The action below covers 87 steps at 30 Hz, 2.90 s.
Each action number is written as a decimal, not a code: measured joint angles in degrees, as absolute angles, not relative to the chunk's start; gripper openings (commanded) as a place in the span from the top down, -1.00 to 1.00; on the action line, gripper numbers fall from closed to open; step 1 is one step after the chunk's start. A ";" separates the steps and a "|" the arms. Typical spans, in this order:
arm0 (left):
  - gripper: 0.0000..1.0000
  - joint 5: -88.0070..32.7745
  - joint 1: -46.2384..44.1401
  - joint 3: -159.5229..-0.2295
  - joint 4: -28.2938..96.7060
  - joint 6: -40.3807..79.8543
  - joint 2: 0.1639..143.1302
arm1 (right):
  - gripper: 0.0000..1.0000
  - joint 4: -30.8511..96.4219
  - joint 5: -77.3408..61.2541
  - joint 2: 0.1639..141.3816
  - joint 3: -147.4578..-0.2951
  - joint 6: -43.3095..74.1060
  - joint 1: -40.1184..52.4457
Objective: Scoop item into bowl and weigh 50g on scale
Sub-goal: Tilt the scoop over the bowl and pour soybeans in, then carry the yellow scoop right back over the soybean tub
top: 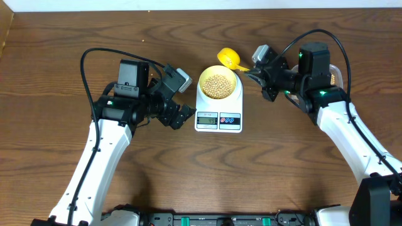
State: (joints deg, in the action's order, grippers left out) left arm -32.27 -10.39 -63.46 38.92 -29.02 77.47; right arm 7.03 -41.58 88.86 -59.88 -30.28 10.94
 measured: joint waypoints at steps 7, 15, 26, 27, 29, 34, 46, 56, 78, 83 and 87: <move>-0.80 -32.27 -10.39 -63.46 38.92 -29.02 77.47 | 0.98 6.72 -41.58 88.86 -59.88 -34.70 10.94; -0.79 -32.27 -10.39 -63.46 38.92 -29.02 77.47 | 0.98 6.70 -41.58 88.86 -59.88 -35.20 10.94; -0.79 -32.27 -10.39 -63.46 38.92 -29.02 77.47 | 0.98 6.70 -41.58 88.86 -59.88 -35.22 10.94; -0.80 -32.27 -10.39 -63.46 38.92 -29.02 77.47 | 0.98 6.70 -41.58 88.86 -59.88 -35.22 10.94; -0.79 -32.27 -10.39 -63.46 38.92 -29.02 77.47 | 0.98 6.70 -41.58 88.86 -59.88 -35.22 10.94; -0.80 -32.27 -10.39 -63.46 38.92 -29.02 77.47 | 0.98 6.70 -41.58 88.86 -59.88 -35.22 10.94; -0.79 -32.27 -10.39 -63.46 38.92 -29.02 77.47 | 0.98 6.68 -41.58 88.86 -59.88 -35.22 10.94; -0.79 -32.27 -10.39 -63.46 38.92 -29.02 77.47 | 0.98 6.61 -41.52 88.86 -59.88 -35.22 10.94; -0.80 -32.27 -10.39 -63.46 38.92 -29.02 77.47 | 0.97 3.40 -19.53 84.88 -59.88 -2.81 2.24; -0.79 -32.27 -10.39 -63.46 38.94 -29.02 77.47 | 0.97 7.35 -17.47 82.46 -59.88 8.32 -4.58; -0.80 -32.29 -10.39 -63.46 38.92 -29.02 77.47 | 0.98 11.16 -16.10 82.46 -59.88 12.64 -8.43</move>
